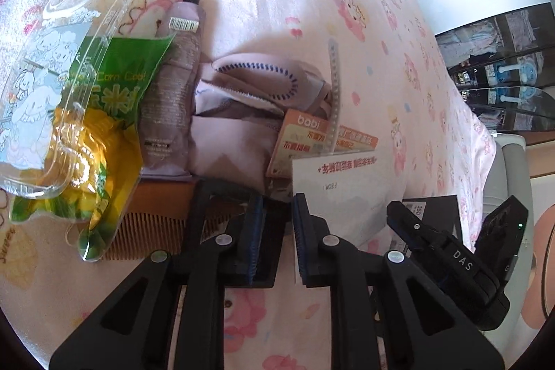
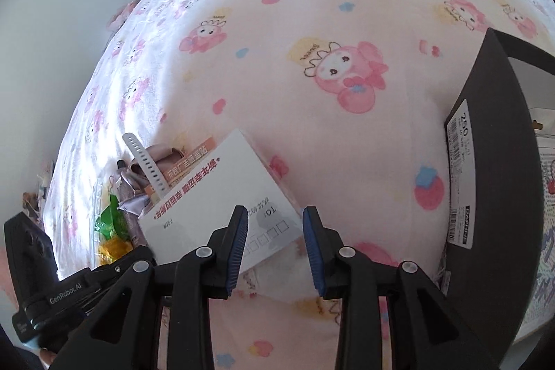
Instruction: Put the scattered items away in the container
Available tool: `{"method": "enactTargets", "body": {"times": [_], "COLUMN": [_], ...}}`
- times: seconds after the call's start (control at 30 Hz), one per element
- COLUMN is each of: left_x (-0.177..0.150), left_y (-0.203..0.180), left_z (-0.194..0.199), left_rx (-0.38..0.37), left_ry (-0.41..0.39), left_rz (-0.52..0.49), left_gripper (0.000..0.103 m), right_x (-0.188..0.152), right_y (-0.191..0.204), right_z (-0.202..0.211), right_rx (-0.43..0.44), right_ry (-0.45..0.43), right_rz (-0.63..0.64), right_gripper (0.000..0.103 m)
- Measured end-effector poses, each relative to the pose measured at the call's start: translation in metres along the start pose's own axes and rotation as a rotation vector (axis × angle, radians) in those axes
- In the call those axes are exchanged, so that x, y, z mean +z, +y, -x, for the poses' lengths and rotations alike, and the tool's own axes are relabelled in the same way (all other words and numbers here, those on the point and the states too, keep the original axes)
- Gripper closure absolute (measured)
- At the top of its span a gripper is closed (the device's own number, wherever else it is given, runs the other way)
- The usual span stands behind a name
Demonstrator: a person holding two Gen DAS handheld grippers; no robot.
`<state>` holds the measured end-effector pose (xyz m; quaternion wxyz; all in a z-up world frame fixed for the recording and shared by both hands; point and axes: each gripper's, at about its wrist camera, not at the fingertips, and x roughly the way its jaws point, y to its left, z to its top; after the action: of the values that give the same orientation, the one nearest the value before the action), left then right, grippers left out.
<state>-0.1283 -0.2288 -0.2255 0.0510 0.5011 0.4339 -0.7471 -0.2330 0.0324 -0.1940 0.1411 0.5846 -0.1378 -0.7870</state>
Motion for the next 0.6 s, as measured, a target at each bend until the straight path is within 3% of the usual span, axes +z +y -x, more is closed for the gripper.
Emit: {"method": "enactTargets", "body": {"times": [0.07, 0.23, 0.47, 0.6], "left_x": [0.002, 0.0, -0.005, -0.009], "left_y": [-0.001, -0.001, -0.017, -0.024], "left_z": [-0.002, -0.011, -0.005, -0.01], "left_rx": [-0.04, -0.026, 0.034, 0.028], "left_ry": [0.001, 0.033, -0.01, 0.025], "left_rz": [0.002, -0.006, -0.087, -0.126], "left_gripper": [0.087, 0.087, 0.087, 0.082], "right_x": [0.007, 0.003, -0.035, -0.048], "right_y": [0.002, 0.0, 0.014, 0.017], "right_z": [-0.007, -0.022, 0.008, 0.039], "right_rx": [0.016, 0.042, 0.057, 0.077], "right_ry": [0.021, 0.09, 0.025, -0.036], "right_rz": [0.013, 0.014, 0.103, 0.128], "right_gripper": [0.07, 0.066, 0.071, 0.071]}}
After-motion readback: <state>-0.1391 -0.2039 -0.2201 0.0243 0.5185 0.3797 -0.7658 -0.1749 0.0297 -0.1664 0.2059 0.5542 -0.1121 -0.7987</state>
